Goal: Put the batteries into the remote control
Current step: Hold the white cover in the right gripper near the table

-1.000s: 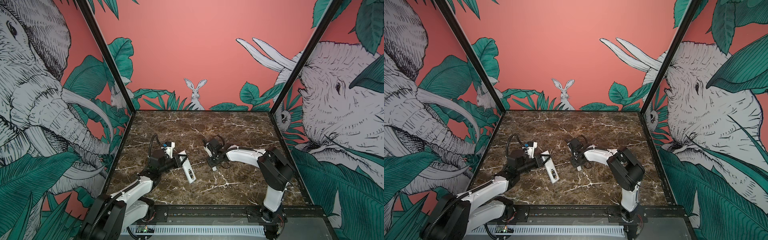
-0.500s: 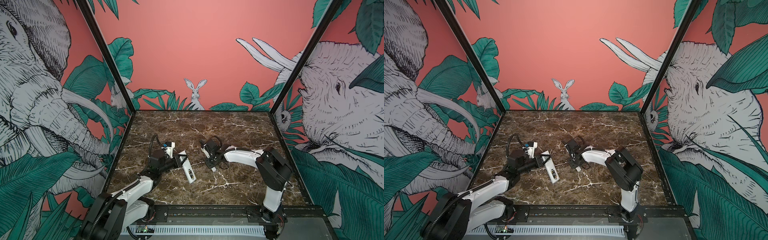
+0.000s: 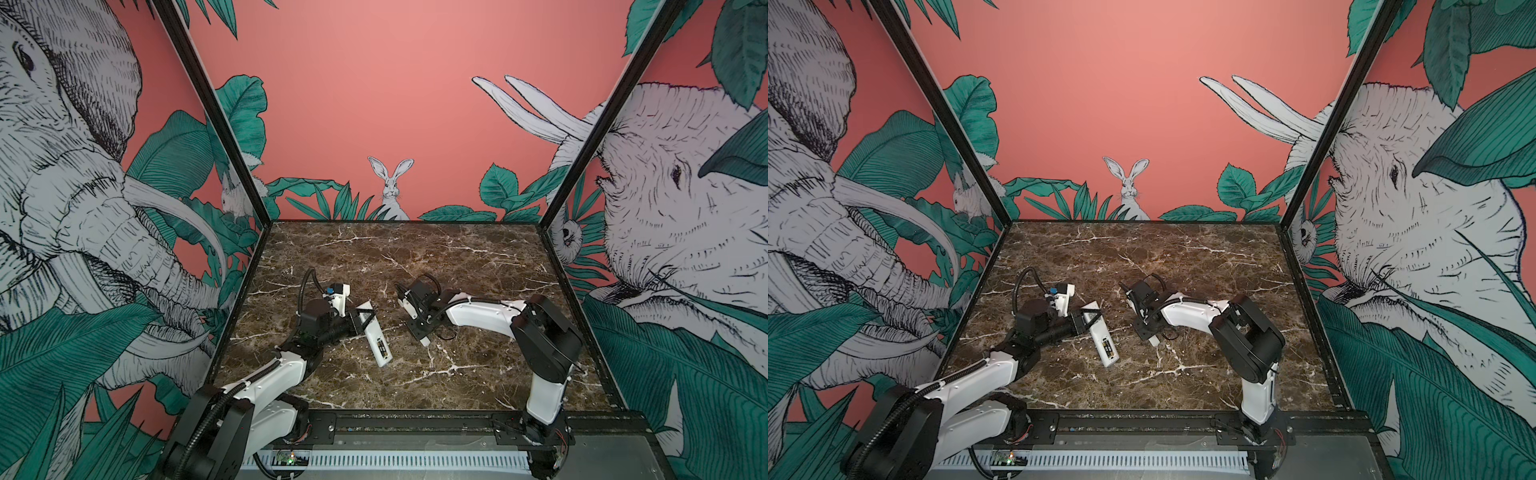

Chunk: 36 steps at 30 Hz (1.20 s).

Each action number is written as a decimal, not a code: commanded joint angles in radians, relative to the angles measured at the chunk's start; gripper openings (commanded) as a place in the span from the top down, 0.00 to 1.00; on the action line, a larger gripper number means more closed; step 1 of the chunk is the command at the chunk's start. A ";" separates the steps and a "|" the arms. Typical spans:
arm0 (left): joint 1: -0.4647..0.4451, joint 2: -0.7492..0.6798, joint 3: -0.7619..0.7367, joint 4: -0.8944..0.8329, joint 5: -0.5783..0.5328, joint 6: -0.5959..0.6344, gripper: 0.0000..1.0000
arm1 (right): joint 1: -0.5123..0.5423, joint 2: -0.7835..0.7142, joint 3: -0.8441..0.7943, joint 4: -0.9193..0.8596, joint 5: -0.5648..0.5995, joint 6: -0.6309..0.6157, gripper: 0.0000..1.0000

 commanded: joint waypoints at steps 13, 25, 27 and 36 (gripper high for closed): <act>0.004 0.014 0.008 0.035 0.002 -0.007 1.00 | 0.015 -0.040 0.015 -0.162 -0.058 -0.114 0.81; 0.004 0.009 0.004 0.034 -0.002 -0.007 1.00 | 0.015 -0.027 0.020 -0.163 -0.035 -0.091 0.70; 0.006 0.011 0.003 0.035 -0.002 -0.007 1.00 | 0.015 -0.029 0.023 -0.169 -0.029 -0.087 0.68; 0.005 0.014 -0.004 0.042 -0.001 -0.007 1.00 | 0.015 -0.030 0.032 -0.196 -0.017 -0.071 0.66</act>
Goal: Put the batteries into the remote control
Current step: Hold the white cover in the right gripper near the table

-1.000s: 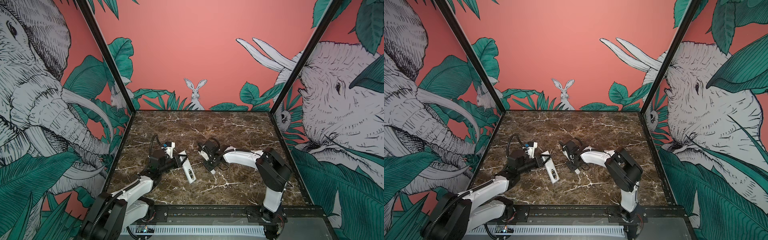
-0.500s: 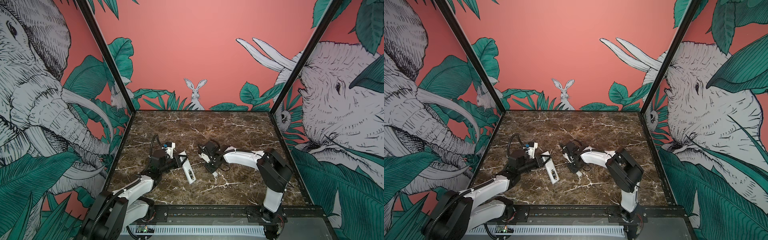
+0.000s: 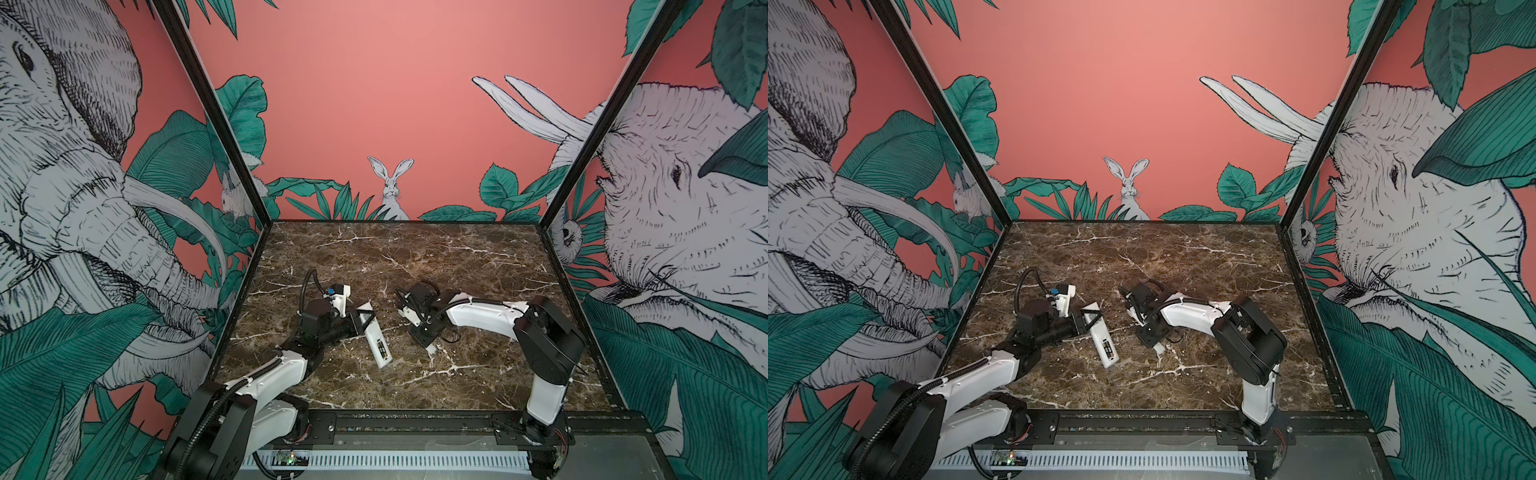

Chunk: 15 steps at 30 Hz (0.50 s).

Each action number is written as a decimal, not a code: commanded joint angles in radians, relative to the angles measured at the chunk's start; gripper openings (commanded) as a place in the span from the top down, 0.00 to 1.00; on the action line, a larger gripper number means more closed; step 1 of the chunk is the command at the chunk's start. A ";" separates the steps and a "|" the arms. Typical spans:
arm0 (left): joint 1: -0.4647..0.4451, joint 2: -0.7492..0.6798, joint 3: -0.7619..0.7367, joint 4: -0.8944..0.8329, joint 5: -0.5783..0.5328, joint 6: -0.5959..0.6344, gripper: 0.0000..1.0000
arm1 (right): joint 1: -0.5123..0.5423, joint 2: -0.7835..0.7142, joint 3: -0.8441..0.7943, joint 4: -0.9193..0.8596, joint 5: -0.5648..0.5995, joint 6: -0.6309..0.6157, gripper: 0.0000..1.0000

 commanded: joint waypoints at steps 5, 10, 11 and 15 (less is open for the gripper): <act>0.005 -0.013 -0.011 0.042 -0.003 -0.008 1.00 | 0.007 -0.002 0.033 -0.060 0.018 0.022 0.68; 0.005 -0.019 -0.015 0.040 -0.004 -0.008 1.00 | 0.007 0.007 0.039 -0.058 0.020 0.026 0.71; 0.005 -0.020 -0.014 0.038 -0.004 -0.006 1.00 | 0.007 0.011 0.040 -0.057 0.021 0.026 0.71; 0.006 -0.021 -0.014 0.037 -0.004 -0.007 1.00 | 0.008 0.021 0.045 -0.060 0.015 0.027 0.72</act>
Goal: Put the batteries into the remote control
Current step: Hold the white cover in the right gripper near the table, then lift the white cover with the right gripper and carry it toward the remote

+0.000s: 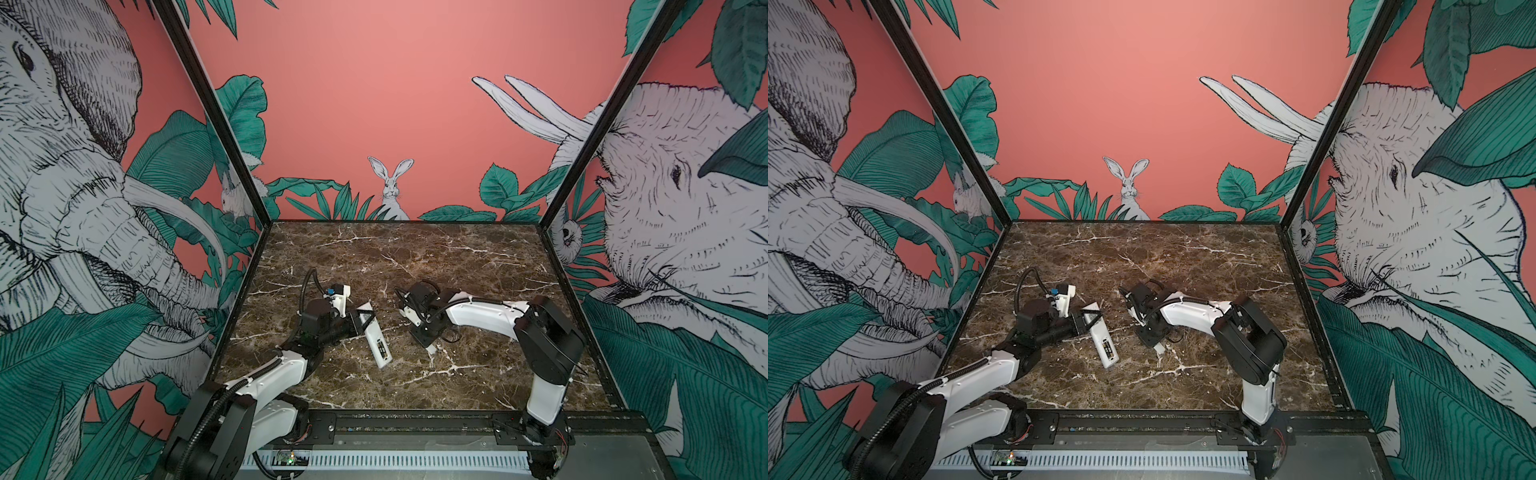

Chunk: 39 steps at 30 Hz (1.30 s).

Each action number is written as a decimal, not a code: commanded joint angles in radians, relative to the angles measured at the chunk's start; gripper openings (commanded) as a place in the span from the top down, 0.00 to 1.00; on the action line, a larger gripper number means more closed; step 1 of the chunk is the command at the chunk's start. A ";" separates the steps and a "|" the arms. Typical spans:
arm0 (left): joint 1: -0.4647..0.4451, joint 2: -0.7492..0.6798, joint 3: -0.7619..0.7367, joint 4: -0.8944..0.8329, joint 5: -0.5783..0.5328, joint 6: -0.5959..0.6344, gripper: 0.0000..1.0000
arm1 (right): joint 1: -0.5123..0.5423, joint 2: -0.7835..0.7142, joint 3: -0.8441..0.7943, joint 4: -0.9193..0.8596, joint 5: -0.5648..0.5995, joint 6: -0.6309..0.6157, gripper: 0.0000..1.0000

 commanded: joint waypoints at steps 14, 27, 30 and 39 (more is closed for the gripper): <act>0.005 -0.022 -0.019 0.039 -0.007 -0.008 1.00 | 0.007 0.039 0.037 -0.012 0.007 0.011 0.72; 0.005 -0.026 -0.007 0.059 -0.023 -0.031 1.00 | 0.008 -0.130 -0.025 0.068 0.012 0.014 0.81; 0.005 -0.025 0.000 0.072 -0.032 -0.042 1.00 | 0.010 -0.202 -0.052 0.106 0.023 0.024 0.82; 0.005 -0.026 -0.001 0.134 -0.070 -0.080 1.00 | 0.017 -0.359 -0.104 0.196 0.045 0.074 0.83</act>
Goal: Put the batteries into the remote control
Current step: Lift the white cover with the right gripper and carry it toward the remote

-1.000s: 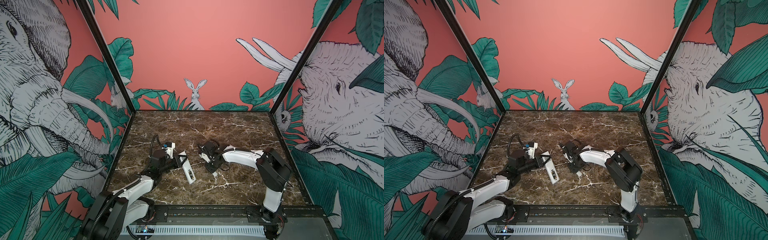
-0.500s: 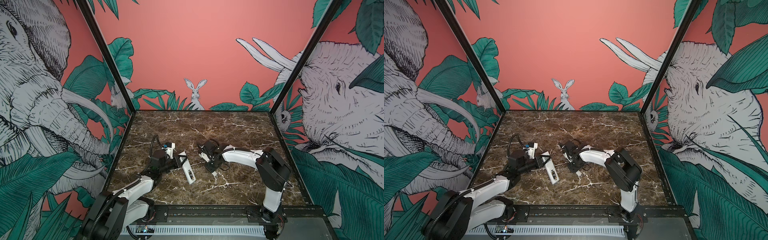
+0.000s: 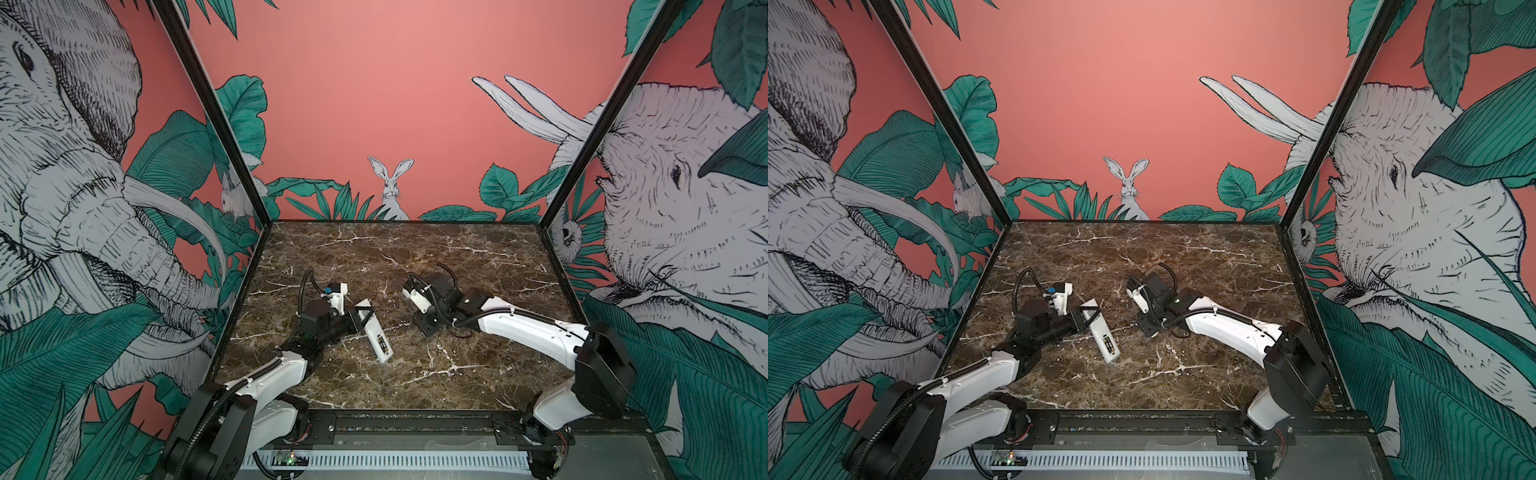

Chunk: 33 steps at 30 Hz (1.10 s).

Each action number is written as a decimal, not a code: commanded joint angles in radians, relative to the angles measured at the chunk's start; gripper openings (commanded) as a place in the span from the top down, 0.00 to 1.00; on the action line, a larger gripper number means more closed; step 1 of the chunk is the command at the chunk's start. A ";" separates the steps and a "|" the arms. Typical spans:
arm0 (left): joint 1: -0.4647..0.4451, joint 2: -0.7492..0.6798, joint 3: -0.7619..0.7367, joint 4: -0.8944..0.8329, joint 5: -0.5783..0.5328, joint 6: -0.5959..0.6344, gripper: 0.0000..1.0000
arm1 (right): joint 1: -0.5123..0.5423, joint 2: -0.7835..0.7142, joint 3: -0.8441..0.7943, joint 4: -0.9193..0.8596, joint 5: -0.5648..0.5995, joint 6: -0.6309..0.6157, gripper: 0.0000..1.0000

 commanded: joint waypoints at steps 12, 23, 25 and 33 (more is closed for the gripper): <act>0.005 -0.041 0.004 0.139 -0.069 -0.073 1.00 | 0.067 -0.180 -0.161 0.351 0.037 0.110 0.83; 0.004 -0.028 0.005 0.175 -0.075 -0.104 1.00 | 0.131 -0.164 -0.217 0.551 0.037 0.102 0.83; 0.004 -0.028 0.006 0.177 -0.073 -0.108 1.00 | 0.136 -0.152 -0.217 0.569 0.029 0.100 0.84; 0.004 -0.029 0.006 0.181 -0.069 -0.108 1.00 | 0.157 -0.126 -0.229 0.644 0.008 0.075 0.86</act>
